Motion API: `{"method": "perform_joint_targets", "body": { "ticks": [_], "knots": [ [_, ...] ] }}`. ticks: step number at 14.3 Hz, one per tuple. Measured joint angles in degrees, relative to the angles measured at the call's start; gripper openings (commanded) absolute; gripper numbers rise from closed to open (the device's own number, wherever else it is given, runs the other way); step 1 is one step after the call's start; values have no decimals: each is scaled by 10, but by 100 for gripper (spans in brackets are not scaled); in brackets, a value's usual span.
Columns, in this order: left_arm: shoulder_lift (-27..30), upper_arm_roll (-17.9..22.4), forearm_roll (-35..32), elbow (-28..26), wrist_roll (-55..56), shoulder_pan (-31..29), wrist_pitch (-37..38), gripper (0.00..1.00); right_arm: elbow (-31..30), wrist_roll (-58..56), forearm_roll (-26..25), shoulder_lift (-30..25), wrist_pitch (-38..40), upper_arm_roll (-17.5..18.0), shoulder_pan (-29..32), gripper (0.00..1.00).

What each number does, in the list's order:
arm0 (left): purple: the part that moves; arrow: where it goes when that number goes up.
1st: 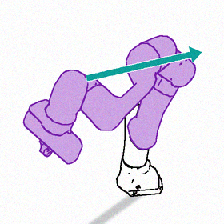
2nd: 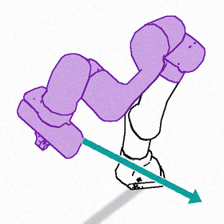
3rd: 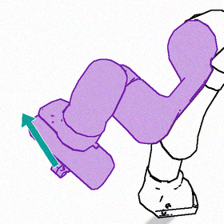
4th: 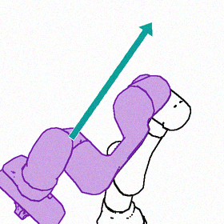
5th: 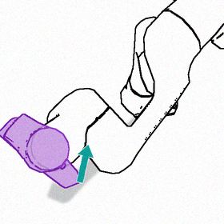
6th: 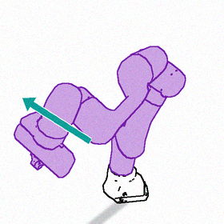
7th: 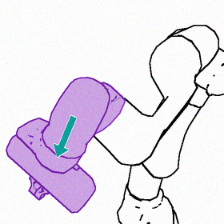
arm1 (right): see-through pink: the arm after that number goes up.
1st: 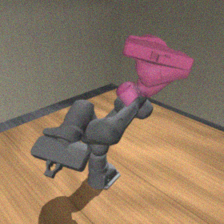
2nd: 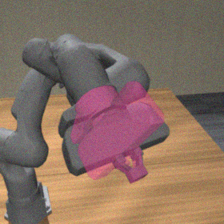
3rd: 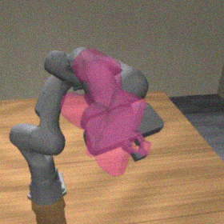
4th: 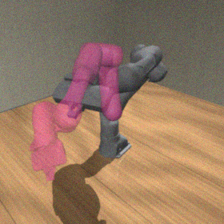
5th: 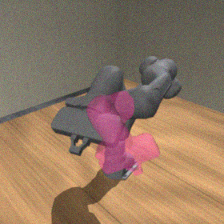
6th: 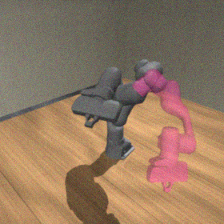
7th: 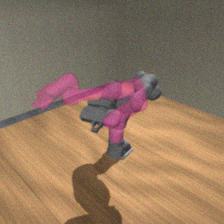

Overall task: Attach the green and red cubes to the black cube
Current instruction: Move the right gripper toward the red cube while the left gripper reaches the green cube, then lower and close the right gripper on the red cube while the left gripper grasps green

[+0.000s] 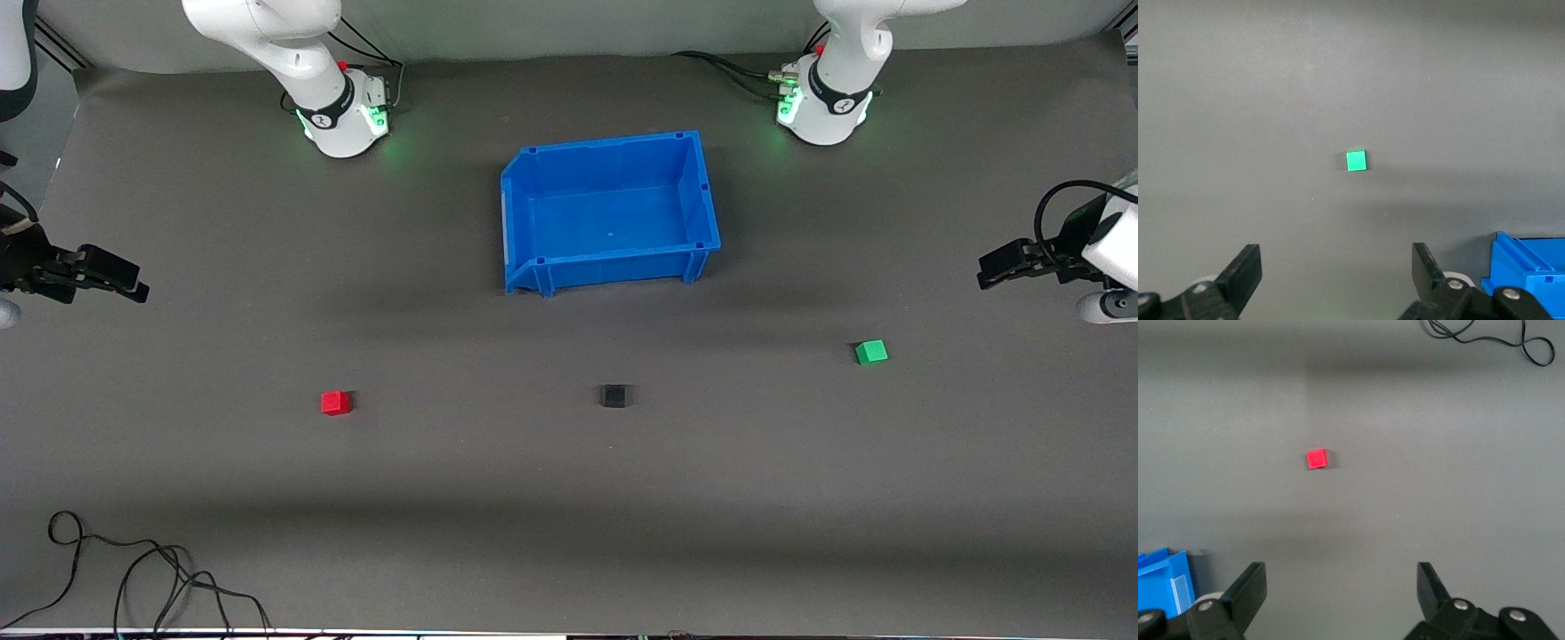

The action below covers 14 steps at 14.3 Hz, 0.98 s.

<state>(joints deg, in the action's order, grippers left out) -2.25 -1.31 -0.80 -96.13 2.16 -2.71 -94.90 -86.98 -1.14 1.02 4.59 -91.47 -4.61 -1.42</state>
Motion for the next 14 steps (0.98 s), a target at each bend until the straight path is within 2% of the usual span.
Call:
{"method": "perform_joint_targets", "body": {
  "ticks": [3,7,11,14],
  "knots": [
    [-14,2,14,-1,3,-5,-5,100,0,62,3,0,0,-1,0,100],
    [-65,5,18,-6,33,-23,-44,100,1,300,43,2,-1,-2,1,100],
    [-149,4,19,-30,71,-22,-123,100,0,585,103,19,-1,-2,3,100],
    [-193,4,19,-43,80,-21,-170,98,-1,674,153,56,-2,-10,5,100]
  ]
}}
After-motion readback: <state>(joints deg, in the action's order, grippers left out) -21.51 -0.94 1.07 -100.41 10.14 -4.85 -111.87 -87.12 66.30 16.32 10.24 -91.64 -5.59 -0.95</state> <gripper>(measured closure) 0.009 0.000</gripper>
